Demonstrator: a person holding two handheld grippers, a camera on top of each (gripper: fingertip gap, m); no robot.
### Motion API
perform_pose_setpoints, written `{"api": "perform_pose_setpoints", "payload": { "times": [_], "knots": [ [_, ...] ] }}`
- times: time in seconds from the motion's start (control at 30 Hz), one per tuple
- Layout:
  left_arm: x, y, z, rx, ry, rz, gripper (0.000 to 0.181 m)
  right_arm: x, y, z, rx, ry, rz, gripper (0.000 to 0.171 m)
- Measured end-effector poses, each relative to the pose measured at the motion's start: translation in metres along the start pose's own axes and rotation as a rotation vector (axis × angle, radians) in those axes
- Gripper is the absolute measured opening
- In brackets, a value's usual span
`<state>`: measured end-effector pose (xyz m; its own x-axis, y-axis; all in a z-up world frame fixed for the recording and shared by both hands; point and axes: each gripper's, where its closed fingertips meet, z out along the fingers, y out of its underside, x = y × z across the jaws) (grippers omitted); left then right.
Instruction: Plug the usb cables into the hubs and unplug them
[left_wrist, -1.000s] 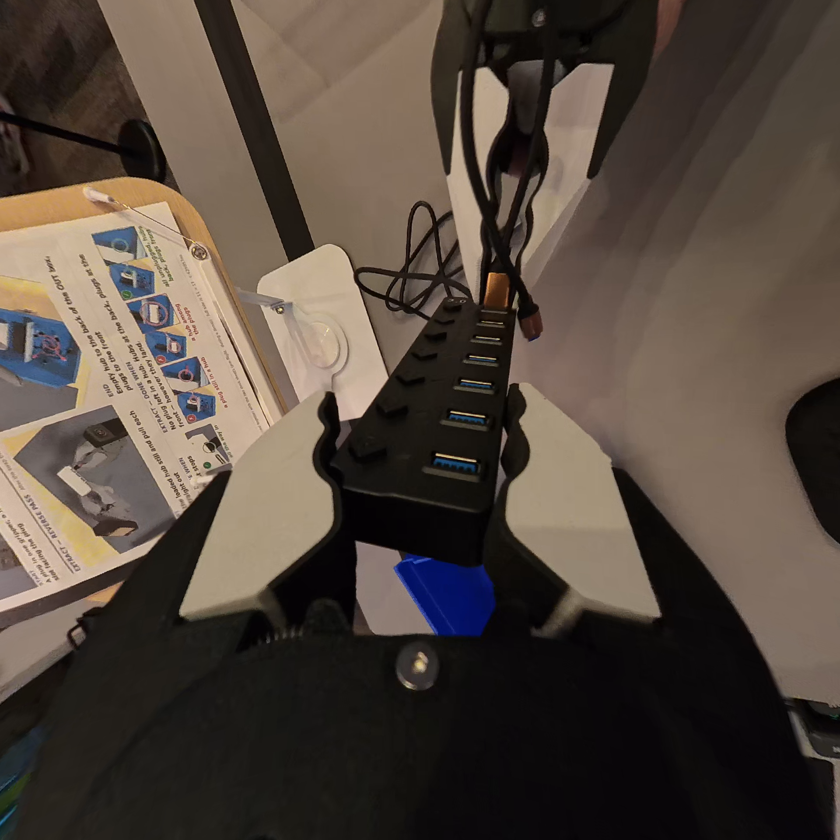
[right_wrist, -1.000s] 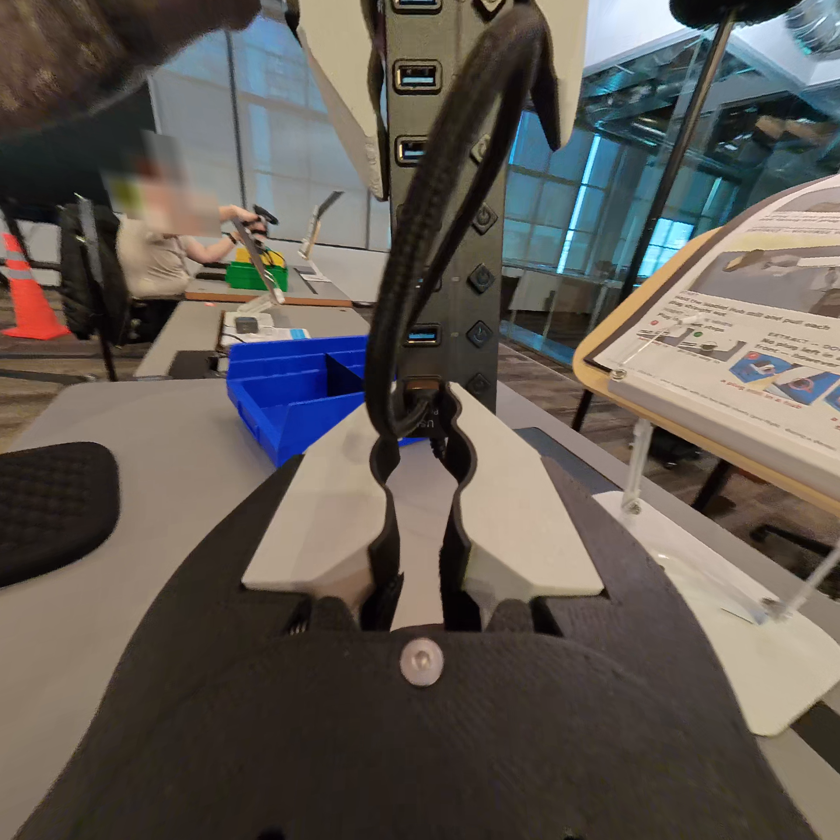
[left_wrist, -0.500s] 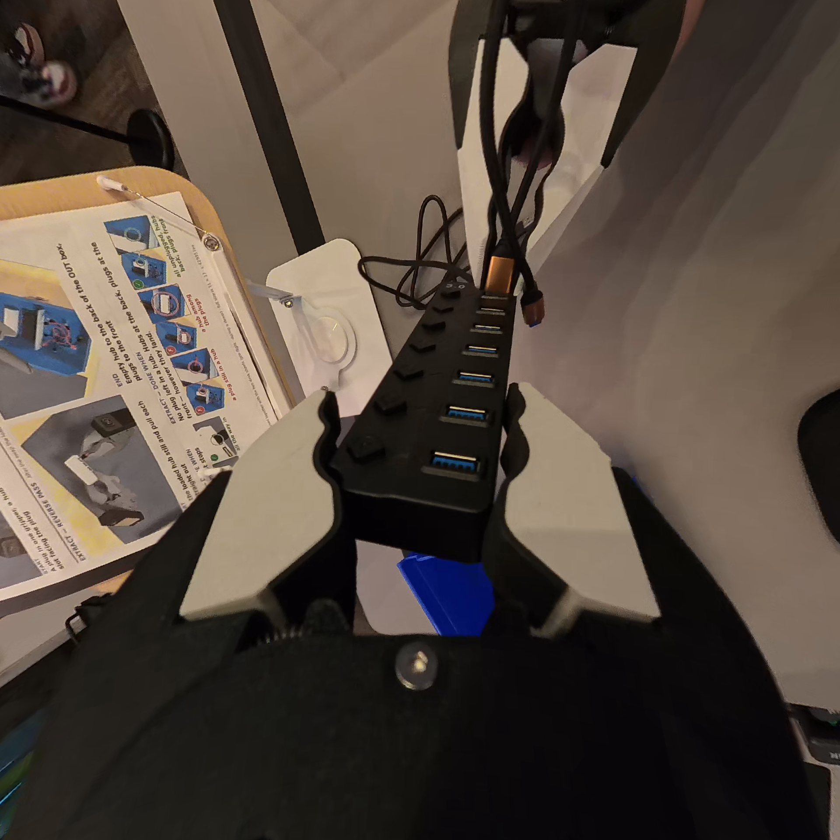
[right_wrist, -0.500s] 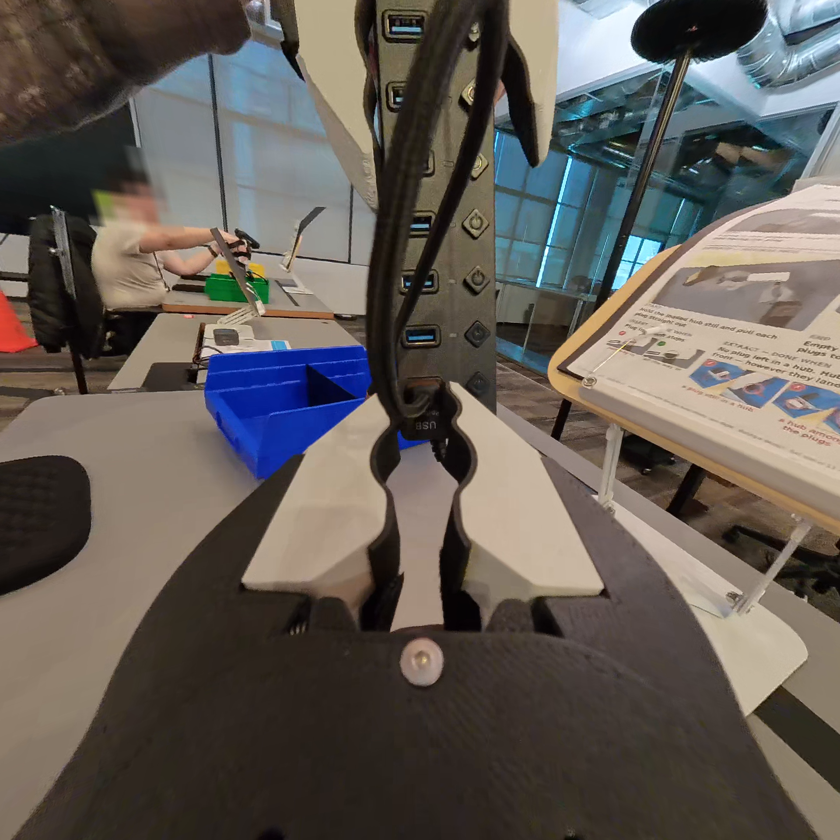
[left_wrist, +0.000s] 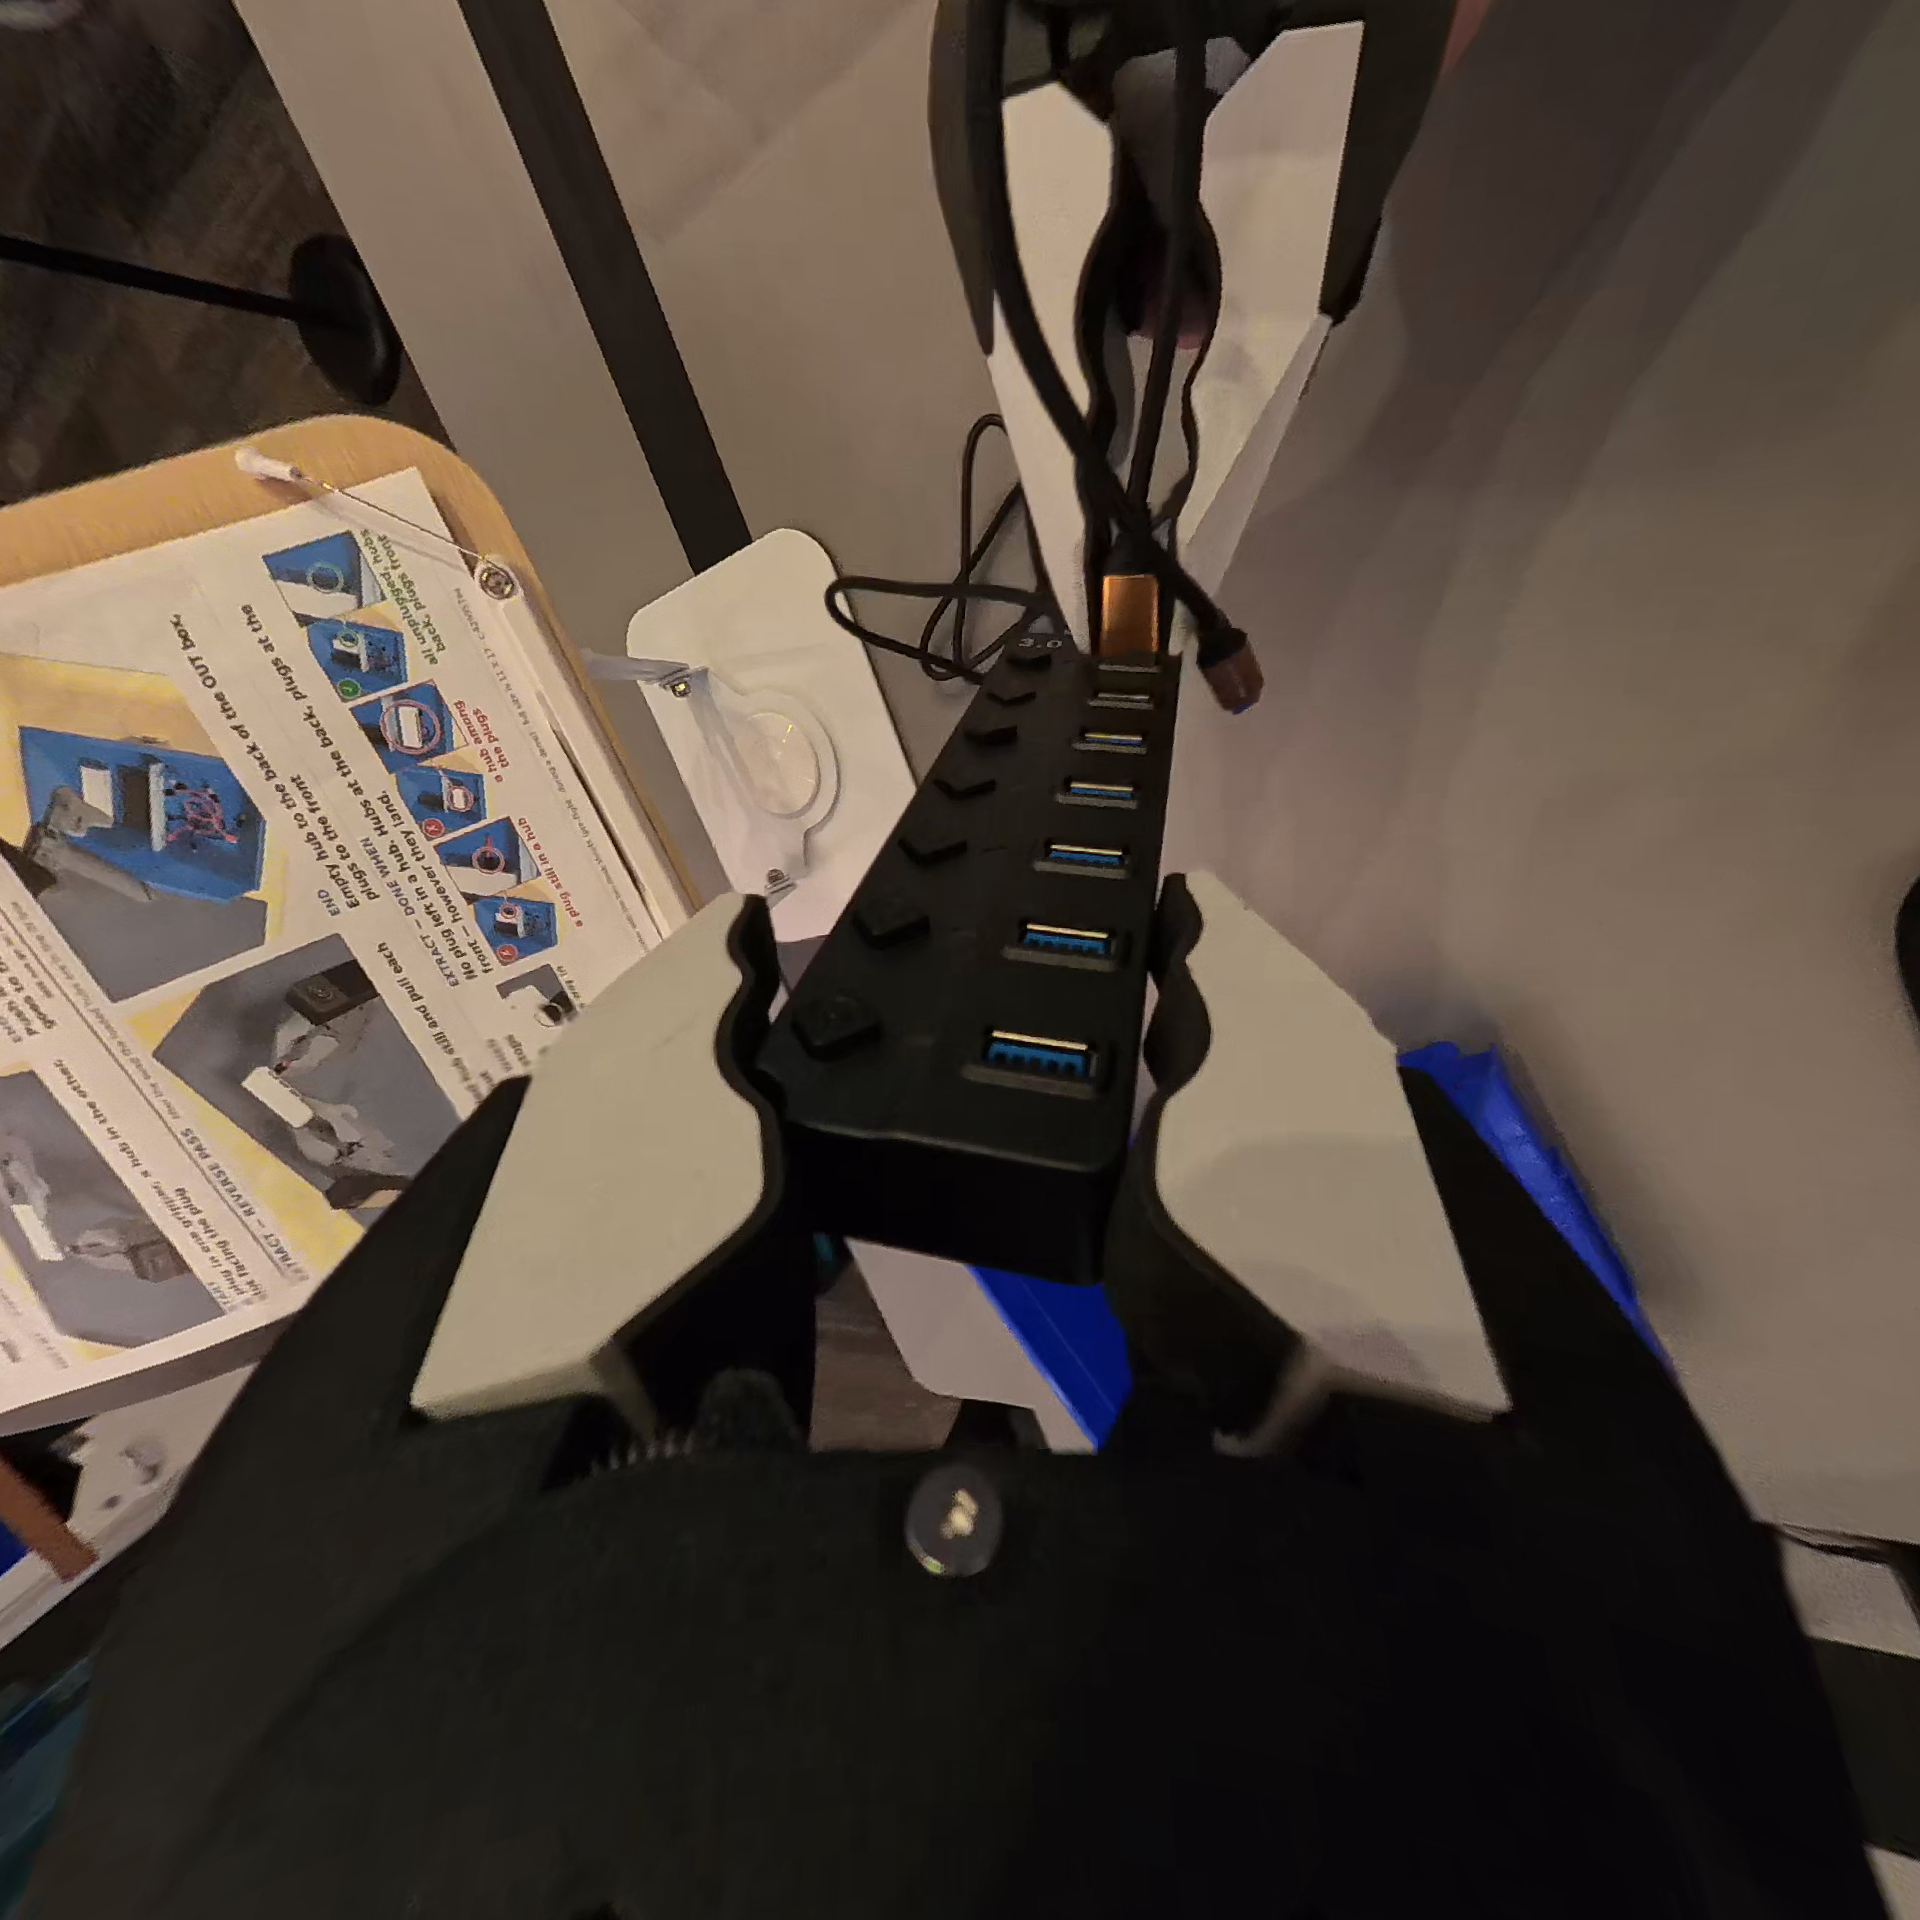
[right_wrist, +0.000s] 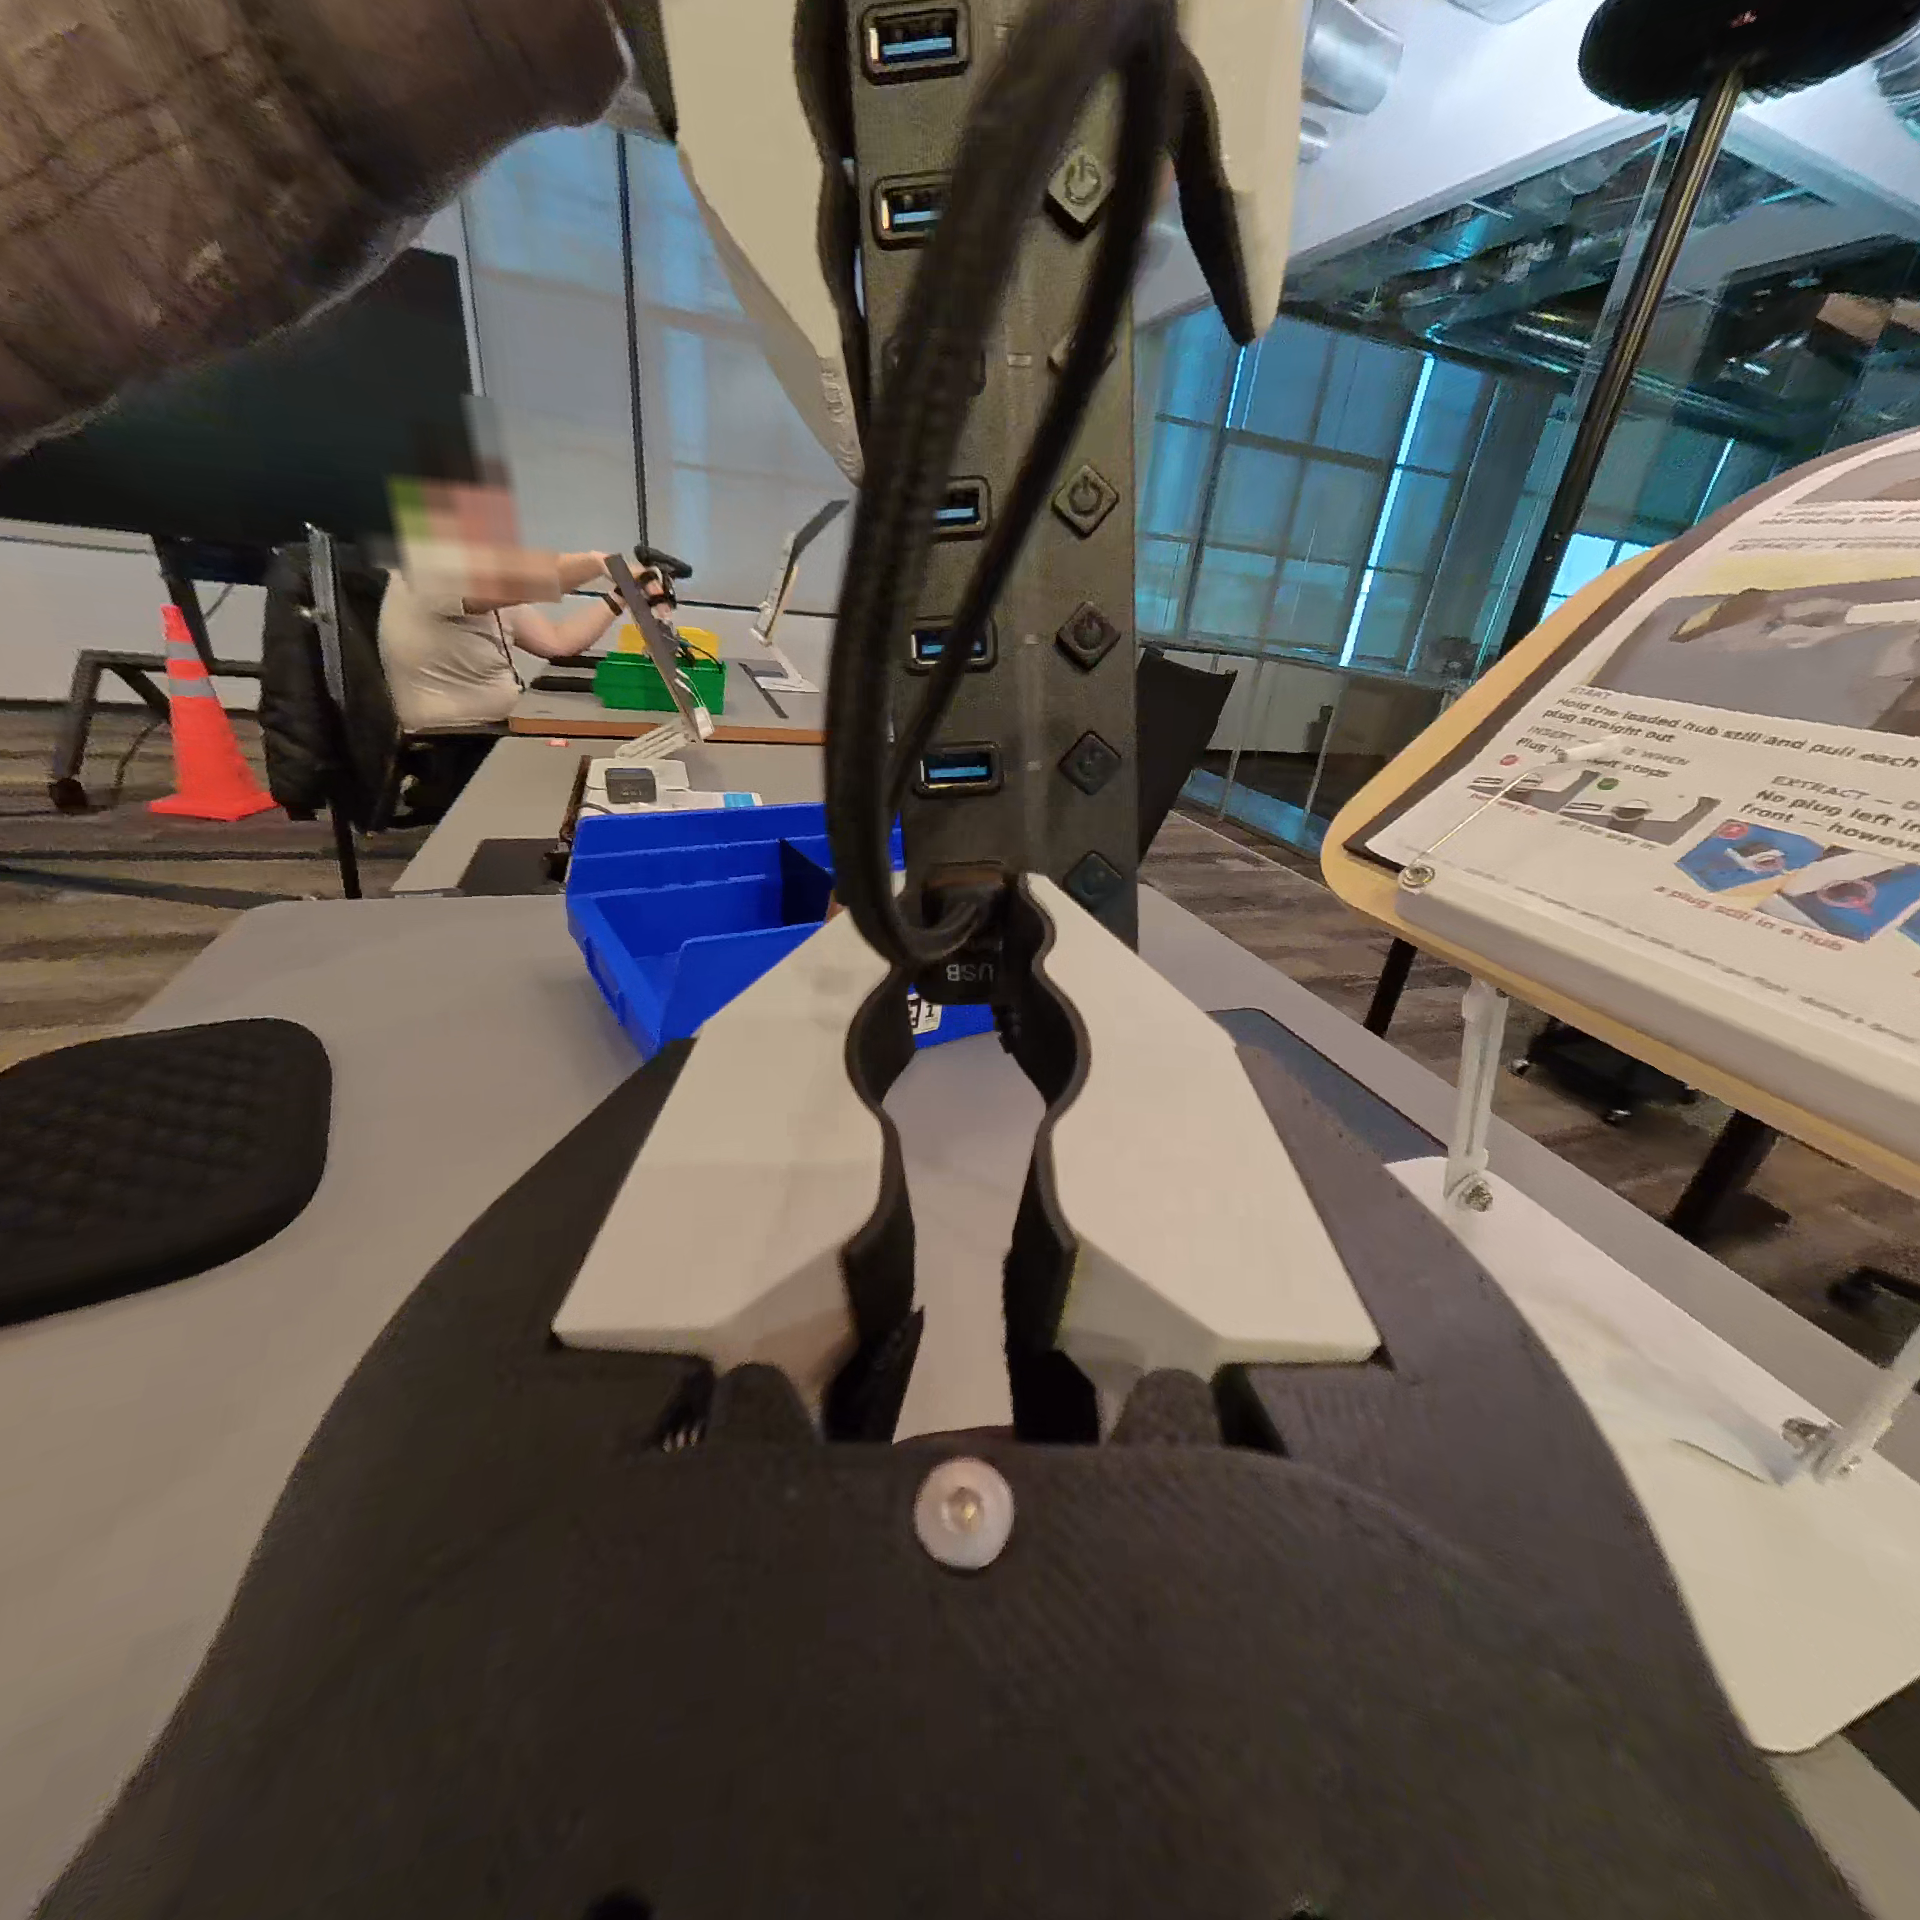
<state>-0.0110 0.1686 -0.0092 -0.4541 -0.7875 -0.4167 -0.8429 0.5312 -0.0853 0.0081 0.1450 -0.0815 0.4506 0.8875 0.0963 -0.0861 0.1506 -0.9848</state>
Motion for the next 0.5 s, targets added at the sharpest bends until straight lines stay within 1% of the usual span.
{"api": "perform_pose_setpoints", "payload": {
  "times": [0.13,0.27,0.33,0.4,0.5],
  "knots": [
    [-0.001,0.000,-0.001,-0.004,-0.011,0.009,0.071,0.001,0.000,0.000,0.011,0.007,0.016,0.011],
    [-0.006,0.005,0.000,0.041,0.005,-0.079,0.071,0.006,-0.003,0.000,-0.025,0.129,-0.083,0.012],
    [-0.006,0.009,0.003,0.054,0.017,-0.106,0.071,0.007,-0.002,0.001,-0.042,0.160,-0.102,0.012],
    [-0.005,0.011,0.006,0.048,0.024,-0.110,0.071,0.007,0.001,0.001,-0.054,0.163,-0.107,0.012],
    [-0.002,0.012,0.007,0.021,0.015,-0.072,0.071,0.005,0.003,0.001,-0.039,0.101,-0.064,0.011]
  ]
}}
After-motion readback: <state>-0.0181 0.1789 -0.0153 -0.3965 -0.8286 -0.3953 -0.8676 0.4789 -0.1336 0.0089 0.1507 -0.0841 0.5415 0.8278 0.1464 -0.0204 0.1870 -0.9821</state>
